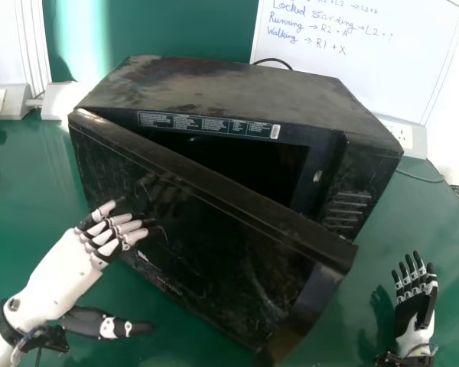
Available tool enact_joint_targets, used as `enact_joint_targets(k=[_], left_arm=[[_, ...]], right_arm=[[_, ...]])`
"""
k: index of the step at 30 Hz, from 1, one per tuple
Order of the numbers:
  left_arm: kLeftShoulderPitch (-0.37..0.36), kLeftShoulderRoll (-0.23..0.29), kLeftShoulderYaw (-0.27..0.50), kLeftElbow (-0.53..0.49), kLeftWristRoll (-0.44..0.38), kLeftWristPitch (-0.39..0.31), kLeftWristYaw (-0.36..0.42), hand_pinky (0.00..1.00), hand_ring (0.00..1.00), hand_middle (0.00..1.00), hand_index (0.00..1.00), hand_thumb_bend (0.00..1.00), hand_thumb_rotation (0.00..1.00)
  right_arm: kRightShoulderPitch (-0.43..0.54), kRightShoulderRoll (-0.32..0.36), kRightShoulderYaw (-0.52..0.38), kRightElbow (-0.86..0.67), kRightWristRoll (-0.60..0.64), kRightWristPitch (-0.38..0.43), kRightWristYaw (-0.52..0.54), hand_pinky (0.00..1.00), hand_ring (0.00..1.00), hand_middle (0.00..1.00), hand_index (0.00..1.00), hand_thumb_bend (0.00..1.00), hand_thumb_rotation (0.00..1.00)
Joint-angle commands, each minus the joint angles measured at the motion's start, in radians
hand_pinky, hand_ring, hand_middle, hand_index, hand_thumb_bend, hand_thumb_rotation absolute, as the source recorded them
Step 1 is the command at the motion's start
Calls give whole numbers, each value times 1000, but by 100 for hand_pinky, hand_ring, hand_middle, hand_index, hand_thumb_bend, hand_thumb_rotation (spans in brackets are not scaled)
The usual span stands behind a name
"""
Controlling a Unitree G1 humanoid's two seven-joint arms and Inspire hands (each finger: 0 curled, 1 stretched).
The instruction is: Put biscuit inside oven
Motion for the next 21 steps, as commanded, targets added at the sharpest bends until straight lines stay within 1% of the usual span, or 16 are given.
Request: enact_joint_targets(k=[1,5,9,13,17,19,21], left_arm=[[20,25,-22,-28,-19,24,-14,87,90,93,92,100,98],[28,48,-44,-51,-35,64,-23,88,90,92,92,100,100],[27,64,-61,-55,-39,82,-18,86,89,91,90,100,100],[19,78,-75,-54,-39,98,-16,87,89,92,90,100,100],[0,89,-84,-37,-9,112,-1,87,90,92,89,100,100],[-9,92,-88,-30,19,124,15,82,88,91,90,100,100],[-19,97,-101,-17,23,132,20,81,87,91,92,100,100]], right_arm=[[15,9,0,-6,2,2,2,100,100,100,100,64,90],[16,12,-1,-9,-1,0,-5,100,100,100,100,65,90],[16,14,-1,-13,3,6,-4,100,100,100,100,65,89],[16,13,-2,-12,4,11,-4,100,100,100,100,64,90],[17,16,-2,-16,5,17,-9,100,100,100,100,65,89],[19,17,-2,-23,4,22,-12,100,100,100,100,64,89],[20,17,-3,-22,3,20,-10,100,100,100,100,64,88]])
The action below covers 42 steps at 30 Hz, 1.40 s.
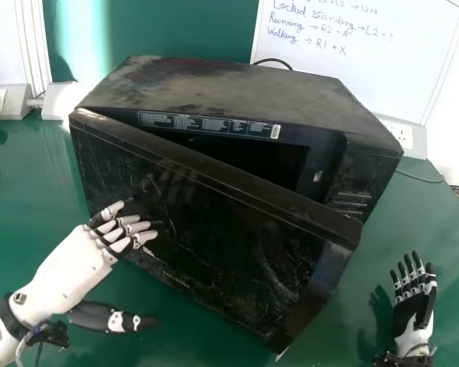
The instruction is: Put biscuit inside oven
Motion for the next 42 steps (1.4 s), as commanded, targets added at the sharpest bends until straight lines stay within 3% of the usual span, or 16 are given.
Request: enact_joint_targets(k=[1,15,24,42], left_arm=[[-13,17,-26,23,1,6,14,80,87,91,93,100,100],[-133,65,-145,109,-112,22,-37,84,91,95,97,100,100],[-170,75,-174,88,-130,47,-69,85,91,96,98,100,100],[-252,81,-223,143,-176,22,-92,85,92,94,95,100,100]], right_arm=[[16,7,-3,-2,4,1,-1,100,100,100,100,64,88],[16,9,-5,0,10,6,7,100,100,100,100,66,87],[20,13,-5,-6,13,8,8,100,100,100,100,65,87],[24,12,-6,0,13,8,6,100,100,100,100,67,86]])
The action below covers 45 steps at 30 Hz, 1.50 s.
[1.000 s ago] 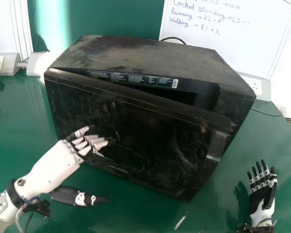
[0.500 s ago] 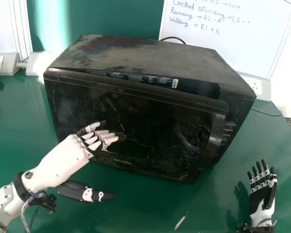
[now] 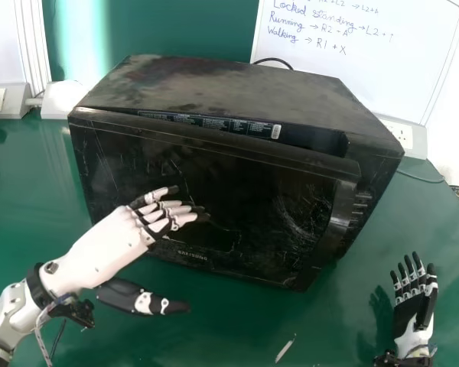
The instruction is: Put biscuit inside oven
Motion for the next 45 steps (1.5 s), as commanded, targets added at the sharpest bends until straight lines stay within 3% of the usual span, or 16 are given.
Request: enact_joint_targets(k=[1,13,34,42,45], left_arm=[[-16,1,-16,15,-11,-8,-3,85,92,94,94,100,100],[-80,-13,-48,54,-18,25,-23,86,90,94,94,100,100],[-240,-29,-109,326,-36,-40,-12,92,93,98,97,100,100],[-249,-28,-112,359,-19,-54,15,92,93,98,97,100,100],[-228,-31,-96,377,-24,-90,55,89,91,96,97,100,100]], right_arm=[[17,8,-3,10,3,4,2,100,100,100,100,67,86],[21,12,-5,6,19,12,12,100,100,100,100,66,84],[24,20,-5,5,13,-2,7,100,100,100,100,67,81],[33,18,-2,-7,5,3,-2,100,100,100,100,66,83],[34,19,-3,-8,10,3,1,100,100,100,100,67,82]])
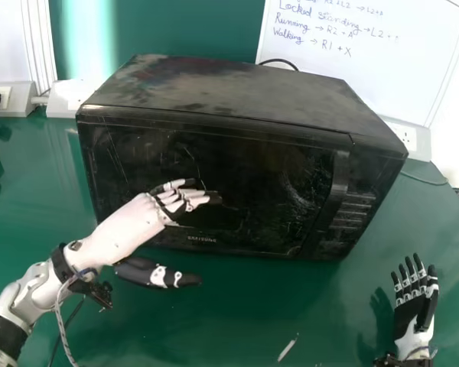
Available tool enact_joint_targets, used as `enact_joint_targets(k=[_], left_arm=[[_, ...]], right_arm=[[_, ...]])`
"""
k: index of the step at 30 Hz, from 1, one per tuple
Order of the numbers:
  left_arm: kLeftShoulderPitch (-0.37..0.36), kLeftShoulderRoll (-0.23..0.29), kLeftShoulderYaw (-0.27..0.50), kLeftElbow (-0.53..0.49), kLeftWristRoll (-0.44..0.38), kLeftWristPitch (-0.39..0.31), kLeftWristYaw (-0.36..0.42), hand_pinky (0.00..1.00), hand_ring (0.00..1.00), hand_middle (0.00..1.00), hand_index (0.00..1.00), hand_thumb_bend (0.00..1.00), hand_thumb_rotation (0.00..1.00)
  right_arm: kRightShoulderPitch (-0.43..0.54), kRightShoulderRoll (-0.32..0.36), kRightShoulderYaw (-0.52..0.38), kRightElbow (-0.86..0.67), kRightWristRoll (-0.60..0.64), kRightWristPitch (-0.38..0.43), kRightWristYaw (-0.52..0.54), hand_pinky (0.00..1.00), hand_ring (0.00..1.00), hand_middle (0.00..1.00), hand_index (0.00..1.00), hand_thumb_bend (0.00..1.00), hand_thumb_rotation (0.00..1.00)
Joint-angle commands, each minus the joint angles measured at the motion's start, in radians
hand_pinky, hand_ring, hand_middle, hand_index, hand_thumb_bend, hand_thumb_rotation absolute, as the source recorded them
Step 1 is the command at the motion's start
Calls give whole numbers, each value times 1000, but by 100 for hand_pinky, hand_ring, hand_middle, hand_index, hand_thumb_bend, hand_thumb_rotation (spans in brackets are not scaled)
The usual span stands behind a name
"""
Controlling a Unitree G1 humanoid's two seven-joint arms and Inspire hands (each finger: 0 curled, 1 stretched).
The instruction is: Put biscuit inside oven
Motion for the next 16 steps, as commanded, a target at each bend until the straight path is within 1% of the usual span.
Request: enact_joint_targets(k=[1,4,6,8,10,12,14,16], left_arm=[[30,3,16,26,-7,-20,34,90,91,96,97,99,100],[76,6,41,16,-8,-79,81,92,92,95,96,98,100],[134,9,65,-19,-25,-102,96,92,92,95,97,99,100],[189,8,77,-56,-70,-120,89,92,92,95,97,100,100],[248,6,70,-90,-149,-148,70,93,94,96,98,100,100],[290,-15,61,-102,-222,-189,67,92,93,95,97,100,100],[331,-19,41,-145,-297,-188,38,92,93,94,96,100,99],[371,-19,31,-187,-353,-184,6,91,95,96,96,99,96]], right_arm=[[21,16,-1,1,3,7,-1,100,100,100,100,66,81],[22,16,0,-4,1,9,-8,100,100,100,100,67,80],[21,15,1,-6,-4,9,-16,100,100,100,100,67,80],[18,14,0,0,-2,6,-14,100,100,100,100,67,80],[15,11,0,4,-2,8,-12,100,100,100,100,69,80],[13,8,1,9,-3,8,-10,100,100,100,100,70,80],[12,9,1,11,-3,6,-10,100,100,100,100,70,81],[13,11,2,7,-4,7,-12,100,100,100,100,69,81]])
